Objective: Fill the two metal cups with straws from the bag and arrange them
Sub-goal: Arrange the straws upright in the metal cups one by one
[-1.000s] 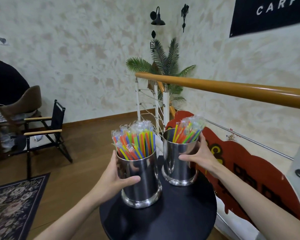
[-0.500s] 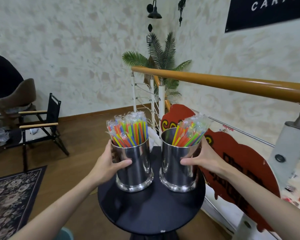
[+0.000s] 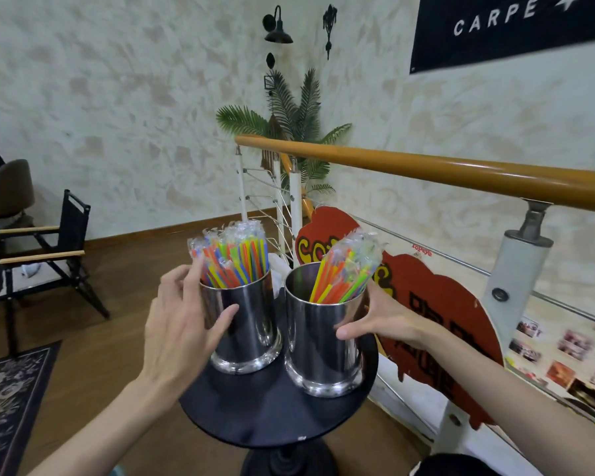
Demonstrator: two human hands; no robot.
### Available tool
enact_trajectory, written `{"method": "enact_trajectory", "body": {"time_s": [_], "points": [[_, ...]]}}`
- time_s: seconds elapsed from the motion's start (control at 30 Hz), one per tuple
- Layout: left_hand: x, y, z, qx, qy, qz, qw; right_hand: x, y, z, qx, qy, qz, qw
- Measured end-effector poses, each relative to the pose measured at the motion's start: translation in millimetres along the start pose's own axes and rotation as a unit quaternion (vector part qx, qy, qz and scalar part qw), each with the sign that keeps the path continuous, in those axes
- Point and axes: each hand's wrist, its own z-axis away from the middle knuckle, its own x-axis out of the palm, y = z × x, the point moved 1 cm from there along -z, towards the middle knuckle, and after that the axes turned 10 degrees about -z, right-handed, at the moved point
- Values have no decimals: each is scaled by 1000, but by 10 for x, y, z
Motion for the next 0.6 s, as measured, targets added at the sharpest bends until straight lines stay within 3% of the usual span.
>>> {"method": "enact_trajectory", "body": {"time_s": [0.07, 0.13, 0.17, 0.2, 0.3, 0.4, 0.5, 0.6], "points": [[-117, 110, -38, 54, 63, 8, 996, -44, -27, 4, 7, -26, 10, 1000], [-174, 199, -116, 69, 17, 77, 994, -108, -63, -6, 19, -62, 9, 998], [-186, 248, -149, 52, -41, 146, 987, -140, -75, -15, 28, -80, 10, 996], [-173, 302, -167, 23, -119, 228, 966, -173, -69, -36, 37, -90, 15, 995], [53, 432, -147, -58, -356, 382, 851, -249, -67, -88, 48, -123, 18, 991], [285, 548, -103, -75, -431, 448, 780, -250, -74, -119, 49, -136, 6, 990], [394, 681, -90, -90, -425, 479, 763, -222, -14, -136, 41, -142, -28, 989], [385, 769, -62, -82, -383, 452, 802, -231, 41, -136, 46, -129, -56, 989]]}}
